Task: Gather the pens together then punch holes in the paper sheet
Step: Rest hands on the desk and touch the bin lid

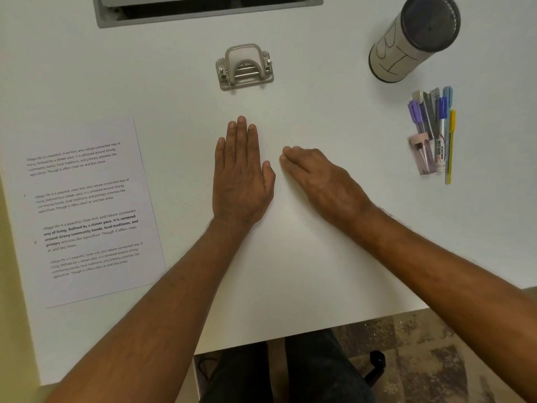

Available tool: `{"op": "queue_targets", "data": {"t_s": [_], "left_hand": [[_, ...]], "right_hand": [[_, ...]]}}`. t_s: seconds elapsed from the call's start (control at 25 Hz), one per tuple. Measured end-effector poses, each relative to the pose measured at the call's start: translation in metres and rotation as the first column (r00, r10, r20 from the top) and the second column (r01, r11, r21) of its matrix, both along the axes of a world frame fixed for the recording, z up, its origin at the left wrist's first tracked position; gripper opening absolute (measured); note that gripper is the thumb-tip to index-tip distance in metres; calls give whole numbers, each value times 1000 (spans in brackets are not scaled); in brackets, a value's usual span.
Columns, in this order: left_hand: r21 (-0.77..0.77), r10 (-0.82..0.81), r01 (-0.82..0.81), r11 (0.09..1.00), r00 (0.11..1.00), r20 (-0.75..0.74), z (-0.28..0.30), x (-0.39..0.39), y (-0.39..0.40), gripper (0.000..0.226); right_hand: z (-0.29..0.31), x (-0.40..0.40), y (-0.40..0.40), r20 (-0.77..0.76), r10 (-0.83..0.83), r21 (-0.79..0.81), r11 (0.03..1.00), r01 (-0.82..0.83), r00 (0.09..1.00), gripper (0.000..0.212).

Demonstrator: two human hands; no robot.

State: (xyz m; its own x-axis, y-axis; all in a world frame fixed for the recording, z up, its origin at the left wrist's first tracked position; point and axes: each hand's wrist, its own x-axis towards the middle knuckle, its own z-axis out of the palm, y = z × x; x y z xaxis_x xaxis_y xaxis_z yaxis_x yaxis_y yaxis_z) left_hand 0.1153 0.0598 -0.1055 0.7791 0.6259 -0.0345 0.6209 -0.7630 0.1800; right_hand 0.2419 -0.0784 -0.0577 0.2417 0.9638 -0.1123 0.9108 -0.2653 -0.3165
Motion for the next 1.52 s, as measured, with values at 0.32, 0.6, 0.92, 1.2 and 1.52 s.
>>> {"op": "queue_targets", "data": {"t_s": [0.32,0.6,0.92,1.2,1.52], "left_hand": [[5,-1,1,1000,1000,-2,1,1,0,67],[-14,0,0,1000,1000,-16,3,1,-1,69],[0,-22,22,1000,1000,10,3,0,-2,67],[-21,-21,21,1000,1000,-4,5,1,-2,68],[-10,-27,28,1000,1000,10,5,1,-2,68]], "right_hand": [[18,6,21,23,-19,-202,979,24,1000,32],[21,-3,42,10,-148,-217,965,147,989,20],[31,29,30,-713,-679,-392,593,704,175,15],[79,68,18,-845,-375,-522,417,744,-382,19],[132,178,23,-708,-639,17,410,912,300,18]]}}
